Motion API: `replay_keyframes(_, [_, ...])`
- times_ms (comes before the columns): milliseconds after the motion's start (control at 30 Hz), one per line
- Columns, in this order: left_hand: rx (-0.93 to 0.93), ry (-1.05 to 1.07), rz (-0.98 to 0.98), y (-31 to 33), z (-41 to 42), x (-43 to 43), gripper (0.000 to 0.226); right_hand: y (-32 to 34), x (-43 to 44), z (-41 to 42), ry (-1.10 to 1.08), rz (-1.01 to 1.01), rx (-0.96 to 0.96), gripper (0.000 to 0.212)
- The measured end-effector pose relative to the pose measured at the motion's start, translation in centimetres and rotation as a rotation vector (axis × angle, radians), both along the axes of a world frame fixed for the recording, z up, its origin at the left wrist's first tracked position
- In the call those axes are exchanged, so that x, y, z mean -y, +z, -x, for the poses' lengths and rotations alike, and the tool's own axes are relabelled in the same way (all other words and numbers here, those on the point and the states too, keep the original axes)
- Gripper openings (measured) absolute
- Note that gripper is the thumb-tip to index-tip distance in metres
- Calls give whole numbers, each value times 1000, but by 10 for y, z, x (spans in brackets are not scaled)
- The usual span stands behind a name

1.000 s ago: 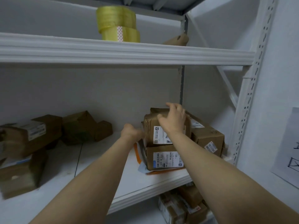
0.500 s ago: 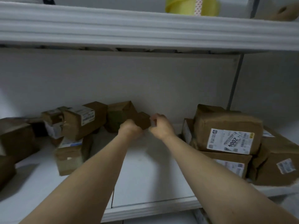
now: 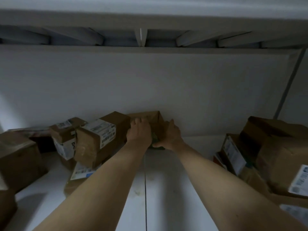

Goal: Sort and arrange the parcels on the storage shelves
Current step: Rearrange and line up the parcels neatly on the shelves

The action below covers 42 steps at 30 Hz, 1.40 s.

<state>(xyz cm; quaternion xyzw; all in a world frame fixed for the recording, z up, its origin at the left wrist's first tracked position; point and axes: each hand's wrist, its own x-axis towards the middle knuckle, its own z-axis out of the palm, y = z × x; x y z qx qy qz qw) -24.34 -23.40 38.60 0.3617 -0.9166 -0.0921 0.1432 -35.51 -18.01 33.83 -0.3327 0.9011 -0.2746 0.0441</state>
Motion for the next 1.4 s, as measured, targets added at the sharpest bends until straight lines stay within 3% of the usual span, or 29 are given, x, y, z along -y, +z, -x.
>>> replay_keyframes(100, [10,-40,-6,2,6,11,61,7,15,-1,-35,-22,40,159])
replay_keyframes(333, [21,-102,18,0,3,22,55,7,26,-1,-83,44,143,149])
replay_keyframes(500, [29,-117,26,-3,-9,13,54,-4,9,-23,-22,59,84,112])
replay_keyframes(633, [-6,-124,14,-1,-25,-12,48,2,-28,-37,-12,141,82,99])
replay_keyframes(967, [-43,-150,-77,-7,-68,-125,56,11,-169,-79,-209,196,145,106])
replay_keyframes(1400, [-99,-122,-195,-39,-147,-233,53,-25,-292,-165,-163,267,245,110])
